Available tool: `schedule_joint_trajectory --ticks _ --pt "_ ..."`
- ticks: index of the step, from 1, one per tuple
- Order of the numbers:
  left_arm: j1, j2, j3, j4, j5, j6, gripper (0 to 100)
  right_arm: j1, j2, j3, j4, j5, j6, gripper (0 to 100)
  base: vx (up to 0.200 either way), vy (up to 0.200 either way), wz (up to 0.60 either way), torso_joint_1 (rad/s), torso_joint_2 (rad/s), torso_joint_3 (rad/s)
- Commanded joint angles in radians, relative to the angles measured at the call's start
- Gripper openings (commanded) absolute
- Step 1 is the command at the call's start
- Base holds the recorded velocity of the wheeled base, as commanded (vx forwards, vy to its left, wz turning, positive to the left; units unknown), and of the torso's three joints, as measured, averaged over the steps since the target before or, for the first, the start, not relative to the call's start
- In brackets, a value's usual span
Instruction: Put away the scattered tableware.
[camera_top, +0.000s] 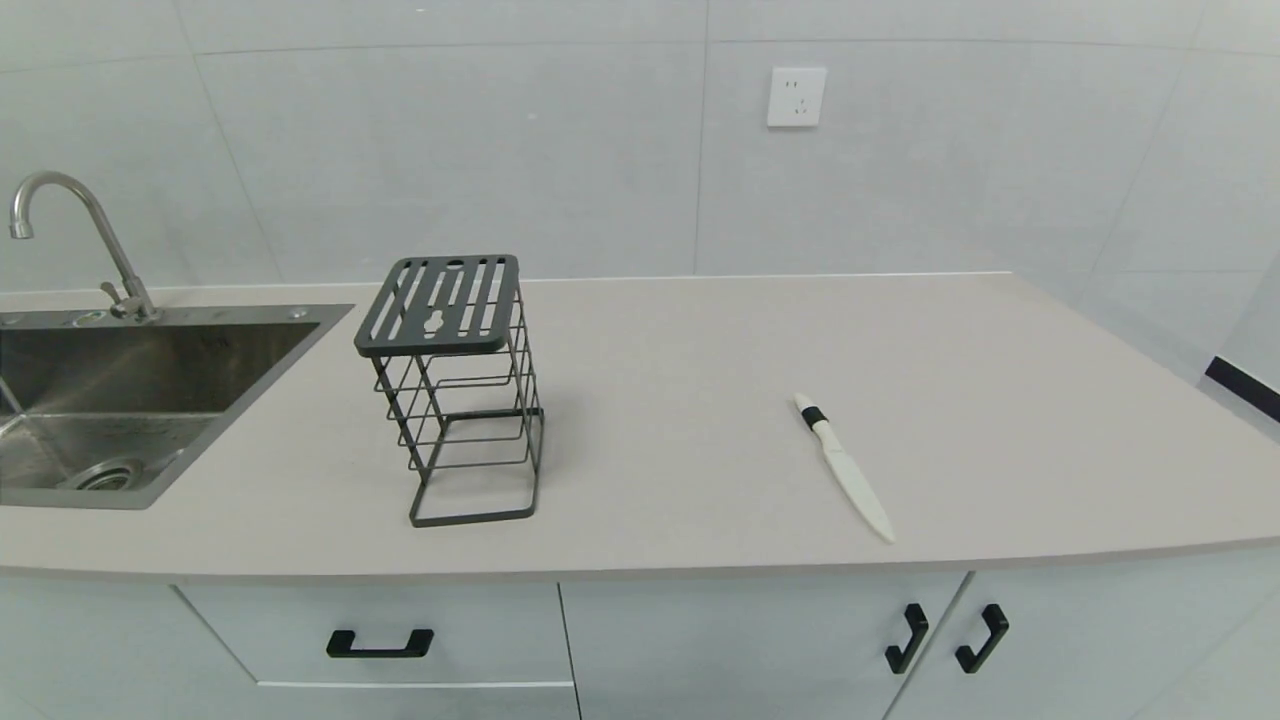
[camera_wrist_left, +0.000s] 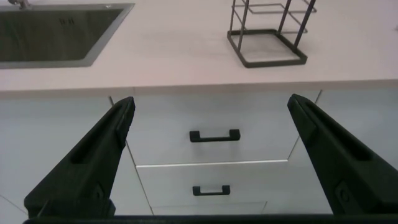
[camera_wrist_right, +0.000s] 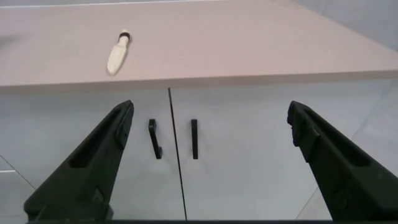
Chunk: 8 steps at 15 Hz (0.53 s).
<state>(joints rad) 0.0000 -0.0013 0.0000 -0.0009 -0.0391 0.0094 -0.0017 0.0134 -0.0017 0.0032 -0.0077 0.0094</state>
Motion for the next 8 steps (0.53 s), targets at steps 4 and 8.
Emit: schedule_joint_trajectory --ticks 4,8 --pt "0.0 0.001 0.0 -0.001 -0.001 0.0 100 0.0 -0.001 0.0 0.0 0.0 0.0 100 0.0 0.0 0.0 0.282 -0.54 -0.265" --pt "0.0 0.001 0.0 -0.001 -0.001 0.0 100 0.0 0.0 0.0 0.0 0.0 0.0 100 0.0 0.0 0.0 0.301 -0.58 -0.286"
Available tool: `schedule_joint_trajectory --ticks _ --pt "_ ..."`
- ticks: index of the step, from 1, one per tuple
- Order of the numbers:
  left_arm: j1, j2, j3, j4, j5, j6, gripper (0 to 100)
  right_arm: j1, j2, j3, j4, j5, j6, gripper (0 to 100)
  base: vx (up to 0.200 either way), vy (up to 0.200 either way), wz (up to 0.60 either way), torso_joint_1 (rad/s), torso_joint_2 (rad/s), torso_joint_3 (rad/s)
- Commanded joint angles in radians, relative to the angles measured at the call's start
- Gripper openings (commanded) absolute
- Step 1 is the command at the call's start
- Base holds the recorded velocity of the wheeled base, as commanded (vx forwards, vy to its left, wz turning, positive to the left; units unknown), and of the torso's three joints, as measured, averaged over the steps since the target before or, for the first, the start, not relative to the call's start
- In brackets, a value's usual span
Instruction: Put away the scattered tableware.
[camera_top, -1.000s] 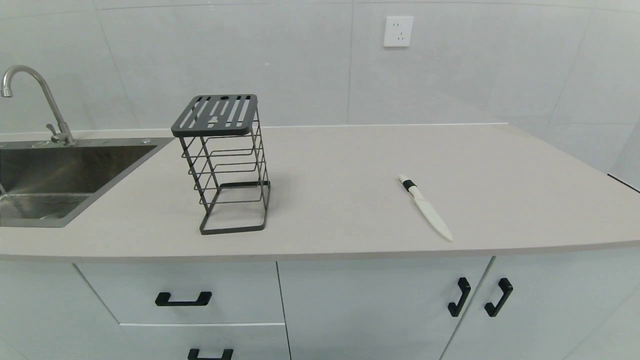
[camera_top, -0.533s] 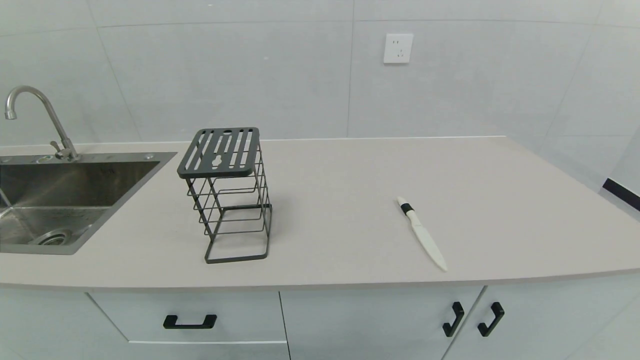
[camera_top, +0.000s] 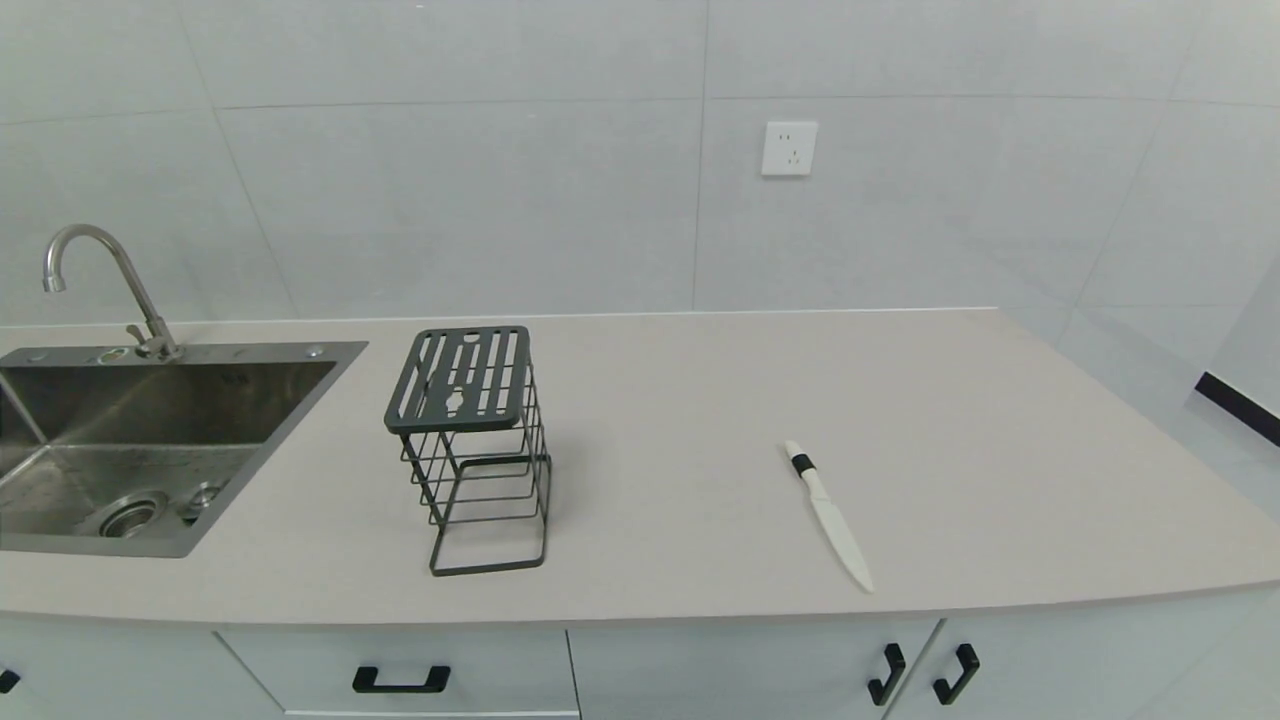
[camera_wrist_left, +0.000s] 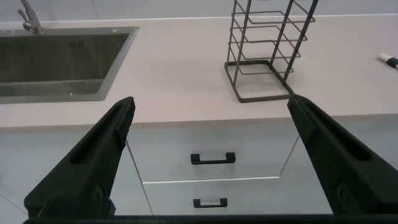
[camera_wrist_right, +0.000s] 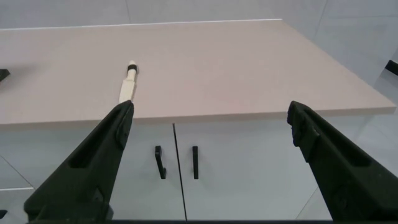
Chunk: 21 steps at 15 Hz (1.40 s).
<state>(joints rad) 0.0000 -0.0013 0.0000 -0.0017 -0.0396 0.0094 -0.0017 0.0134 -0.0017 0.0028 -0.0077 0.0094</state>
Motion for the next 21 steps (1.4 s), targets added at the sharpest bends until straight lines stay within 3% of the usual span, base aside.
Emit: schedule_joint_trajectory --ticks 1,4,16,21 --pt "0.0 0.001 0.0 0.0 0.0 -0.002 100 0.0 0.0 0.0 0.0 0.0 0.0 100 0.0 0.0 0.0 0.31 -0.59 -0.295" --pt "0.0 0.001 0.0 0.0 0.001 0.0 100 0.0 -0.001 0.0 0.0 0.002 0.0 100 0.0 0.0 0.0 0.207 -0.4 -0.193" --pt "0.0 0.001 0.0 0.0 0.004 -0.006 100 0.0 0.0 0.0 0.0 0.0 0.0 100 0.0 0.0 0.0 0.003 -0.01 -0.003" --pt "0.0 0.001 0.0 0.0 0.004 -0.009 100 0.0 0.0 0.0 0.0 0.002 0.0 100 0.0 0.0 0.0 0.204 -0.01 0.185"
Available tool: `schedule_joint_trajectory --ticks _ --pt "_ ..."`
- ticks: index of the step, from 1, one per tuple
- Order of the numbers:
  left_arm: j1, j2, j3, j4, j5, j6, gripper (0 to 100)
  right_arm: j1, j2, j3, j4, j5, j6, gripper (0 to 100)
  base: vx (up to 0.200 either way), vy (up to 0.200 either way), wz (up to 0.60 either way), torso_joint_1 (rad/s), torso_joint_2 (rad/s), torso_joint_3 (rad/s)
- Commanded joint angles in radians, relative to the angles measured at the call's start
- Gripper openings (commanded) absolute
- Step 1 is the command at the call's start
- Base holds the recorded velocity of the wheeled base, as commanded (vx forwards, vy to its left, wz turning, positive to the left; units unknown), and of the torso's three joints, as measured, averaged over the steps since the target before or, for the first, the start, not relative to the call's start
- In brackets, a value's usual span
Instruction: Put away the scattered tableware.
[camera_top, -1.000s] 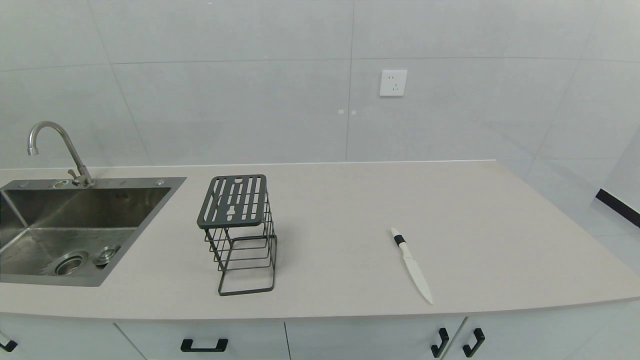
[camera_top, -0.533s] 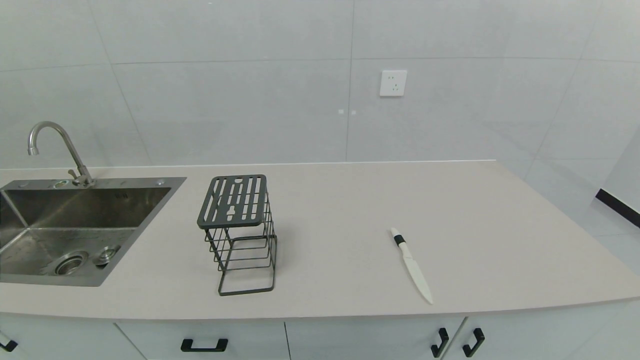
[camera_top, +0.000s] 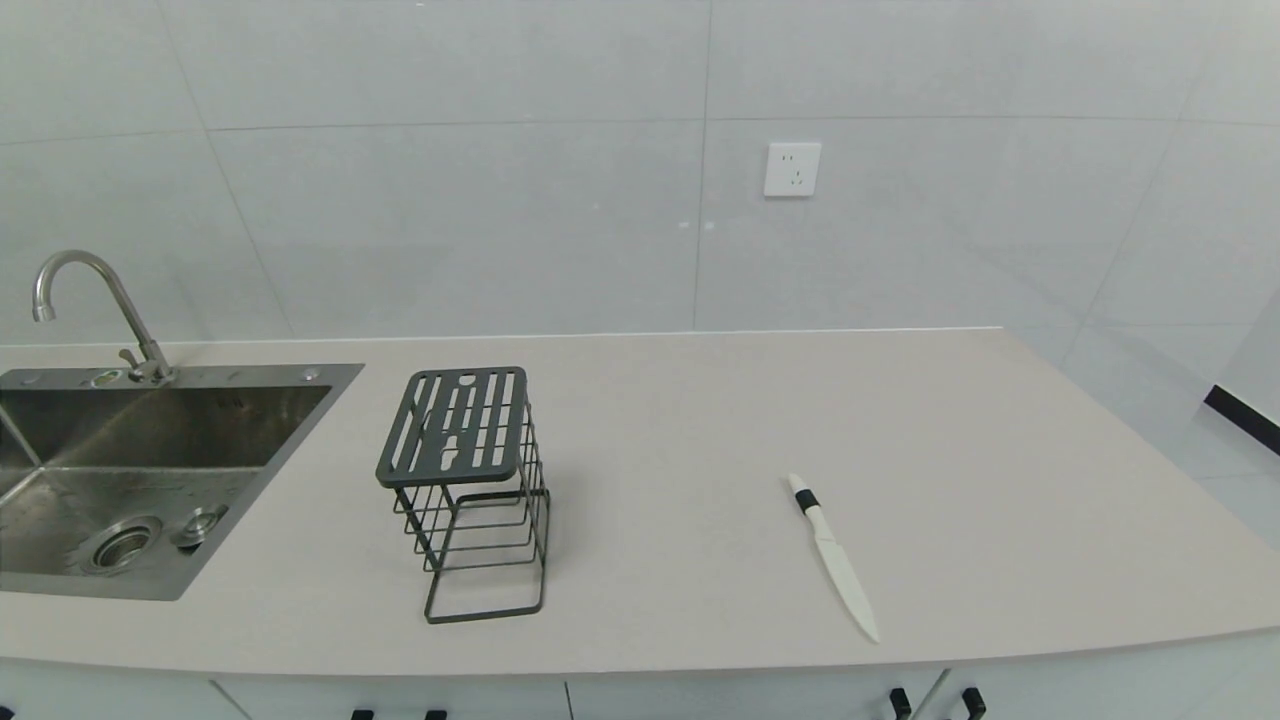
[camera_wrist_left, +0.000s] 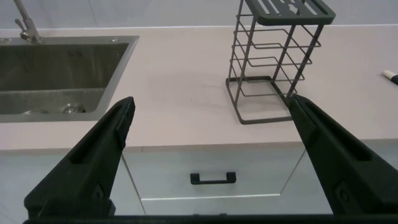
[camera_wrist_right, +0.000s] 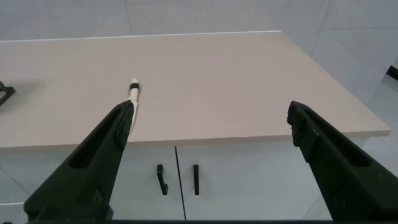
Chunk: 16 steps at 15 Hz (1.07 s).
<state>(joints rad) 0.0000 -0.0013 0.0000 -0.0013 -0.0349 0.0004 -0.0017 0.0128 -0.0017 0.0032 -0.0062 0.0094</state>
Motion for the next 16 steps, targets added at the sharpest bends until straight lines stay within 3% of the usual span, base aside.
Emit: schedule_joint_trajectory --ticks 1,11,16 --pt "0.0 0.001 0.0 0.0 0.001 -0.003 100 0.0 0.001 0.0 0.0 -0.001 0.0 100 0.0 0.0 0.0 0.295 -0.03 0.242" --pt "0.0 0.001 0.0 0.0 0.0 0.001 100 0.0 0.001 0.0 0.0 -0.001 0.0 100 0.0 0.0 0.0 0.32 -0.09 0.227" --pt "0.0 0.001 0.0 0.0 -0.002 0.006 100 0.0 0.001 0.0 0.0 -0.001 0.0 100 0.0 0.0 0.0 0.078 -0.08 -0.005"
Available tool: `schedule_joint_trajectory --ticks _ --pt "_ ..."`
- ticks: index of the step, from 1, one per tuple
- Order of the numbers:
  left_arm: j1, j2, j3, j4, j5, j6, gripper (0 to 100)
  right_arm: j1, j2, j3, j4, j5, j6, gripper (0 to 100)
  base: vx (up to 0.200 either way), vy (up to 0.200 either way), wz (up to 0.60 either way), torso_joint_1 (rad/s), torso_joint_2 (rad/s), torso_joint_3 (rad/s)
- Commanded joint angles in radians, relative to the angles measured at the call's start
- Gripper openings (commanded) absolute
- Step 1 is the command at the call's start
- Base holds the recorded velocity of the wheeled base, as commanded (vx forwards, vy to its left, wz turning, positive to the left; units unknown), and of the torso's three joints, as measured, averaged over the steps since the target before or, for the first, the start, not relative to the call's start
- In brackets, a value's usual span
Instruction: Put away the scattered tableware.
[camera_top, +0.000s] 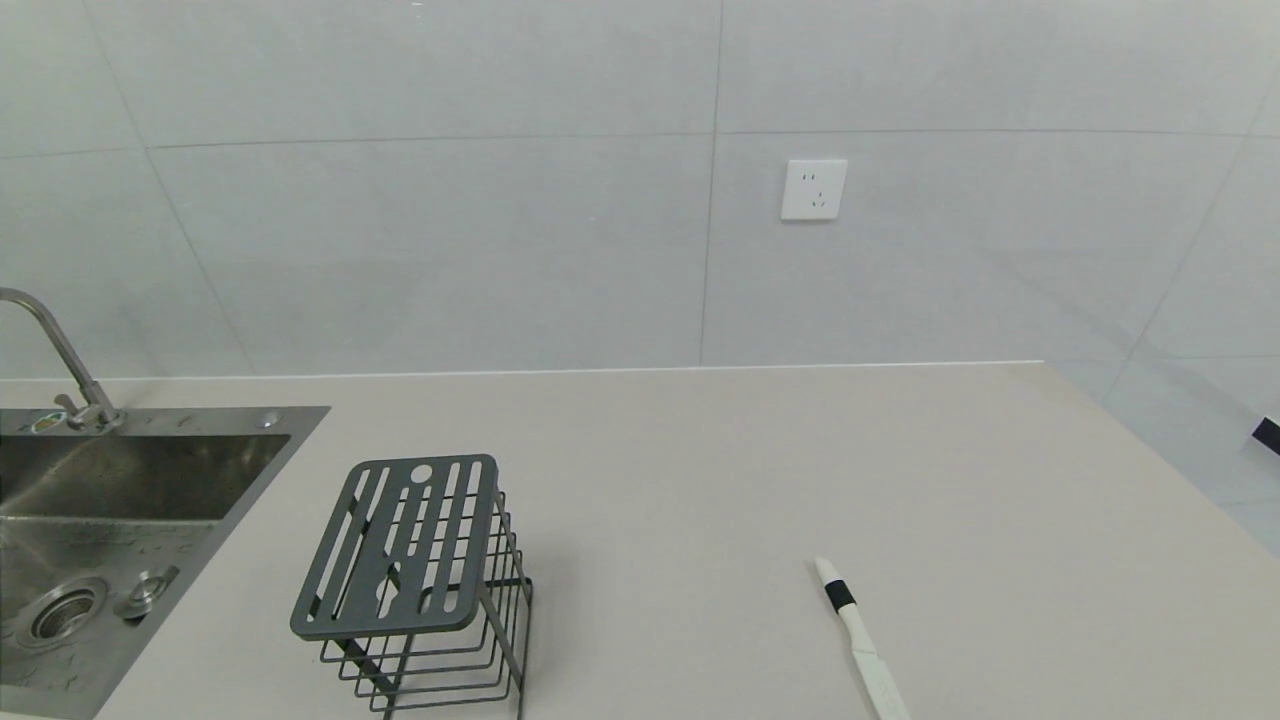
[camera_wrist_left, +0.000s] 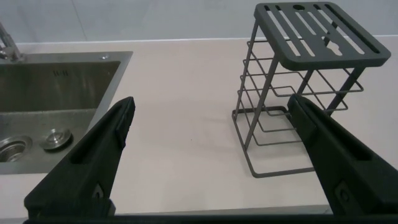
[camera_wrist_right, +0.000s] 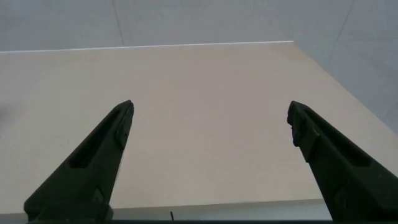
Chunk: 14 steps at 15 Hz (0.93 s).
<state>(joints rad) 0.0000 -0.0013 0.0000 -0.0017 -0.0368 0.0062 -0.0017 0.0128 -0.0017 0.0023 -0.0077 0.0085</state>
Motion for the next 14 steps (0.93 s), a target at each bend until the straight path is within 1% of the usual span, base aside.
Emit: schedule_joint_trajectory --ticks 1,9,10,11,12,13,14 --pt "0.0 0.001 0.0 0.002 0.0 0.0 100 0.0 0.001 0.0 0.001 0.0 0.001 100 0.0 0.0 0.0 0.08 -0.18 -0.09" --pt "0.002 0.001 0.0 0.0 -0.002 0.001 100 0.0 0.001 0.002 -0.005 0.005 0.01 100 0.0 0.0 0.0 0.003 -0.01 -0.003" --pt "0.002 0.001 0.0 0.0 -0.002 0.001 100 0.0 0.001 0.002 -0.036 0.005 0.024 100 0.0 0.0 0.0 0.0 0.0 0.0" --pt "0.002 0.001 0.0 0.0 -0.002 0.001 100 -0.001 0.001 -0.001 -0.186 0.006 0.053 100 0.0 0.0 0.0 0.0 0.0 0.0" --pt "0.002 0.001 0.0 0.002 -0.003 0.001 100 -0.001 0.001 -0.017 -0.249 0.08 0.045 100 0.0 0.0 0.0 0.0 0.0 0.0" --pt "0.002 0.001 0.0 0.0 -0.003 0.001 100 -0.003 0.003 -0.041 -0.217 0.175 0.048 100 0.0 0.0 0.0 0.0 0.0 0.0" --pt "0.002 0.001 0.0 0.0 -0.003 0.003 100 -0.006 0.01 -0.078 -0.147 0.247 0.045 100 0.0 0.0 0.0 0.0 0.0 0.0"
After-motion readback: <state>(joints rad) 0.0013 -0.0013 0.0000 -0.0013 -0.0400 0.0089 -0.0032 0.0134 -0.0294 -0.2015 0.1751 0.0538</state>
